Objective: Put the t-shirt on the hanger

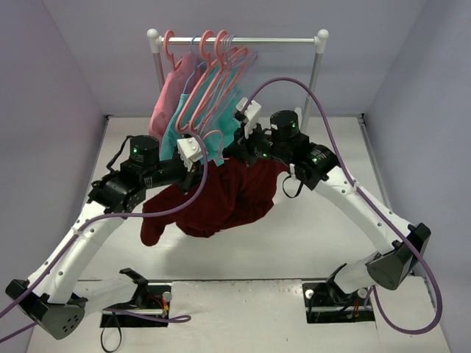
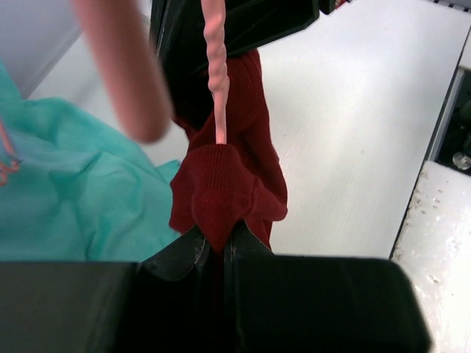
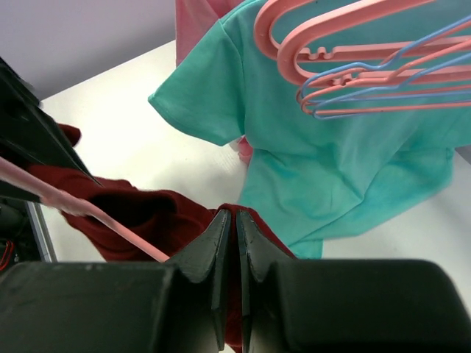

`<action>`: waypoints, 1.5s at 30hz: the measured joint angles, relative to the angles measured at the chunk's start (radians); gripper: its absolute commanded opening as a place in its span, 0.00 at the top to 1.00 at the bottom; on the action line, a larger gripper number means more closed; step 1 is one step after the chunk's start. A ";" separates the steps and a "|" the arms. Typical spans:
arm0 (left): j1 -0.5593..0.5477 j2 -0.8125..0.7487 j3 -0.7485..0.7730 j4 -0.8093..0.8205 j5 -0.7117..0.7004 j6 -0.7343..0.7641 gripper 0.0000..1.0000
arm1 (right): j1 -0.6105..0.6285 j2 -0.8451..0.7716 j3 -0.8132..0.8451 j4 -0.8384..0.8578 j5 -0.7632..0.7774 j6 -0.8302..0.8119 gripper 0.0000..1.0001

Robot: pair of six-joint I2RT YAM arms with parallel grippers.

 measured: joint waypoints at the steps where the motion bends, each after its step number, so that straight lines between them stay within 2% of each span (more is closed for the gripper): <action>1: 0.000 0.002 -0.019 0.028 0.009 -0.010 1.00 | 0.000 0.000 0.000 -0.001 -0.003 0.000 0.95; 5: 0.000 0.022 -0.067 0.118 0.034 -0.036 1.00 | -0.004 0.000 0.008 -0.008 -0.021 -0.001 0.93; 9: 0.010 0.029 -0.071 0.184 0.054 -0.045 1.00 | -0.022 0.000 0.041 -0.010 -0.053 -0.001 0.86; 14: 0.039 0.028 -0.071 0.254 0.086 -0.056 1.00 | -0.072 -0.001 0.076 -0.002 -0.104 -0.003 0.69; 16: 0.053 0.028 -0.073 0.274 0.099 -0.067 1.00 | -0.108 -0.003 0.077 -0.001 -0.128 -0.003 0.62; 24: 0.079 0.027 -0.104 0.328 0.143 -0.092 1.00 | -0.347 -0.028 0.090 -0.032 -0.344 -0.006 0.49; 27: 0.079 0.027 -0.104 0.332 0.163 -0.094 1.00 | -0.414 -0.051 0.091 -0.045 -0.440 -0.041 0.40; 35: 0.080 0.028 -0.097 0.300 0.211 -0.078 1.00 | -0.450 -0.118 0.005 -0.064 -0.622 -0.197 0.32; 41: 0.082 0.040 -0.041 0.228 0.246 -0.042 1.00 | -0.415 -0.116 -0.046 -0.085 -0.637 -0.276 0.31; 45: 0.084 0.043 -0.011 0.197 0.268 -0.027 1.00 | -0.350 -0.109 -0.048 -0.100 -0.630 -0.306 0.34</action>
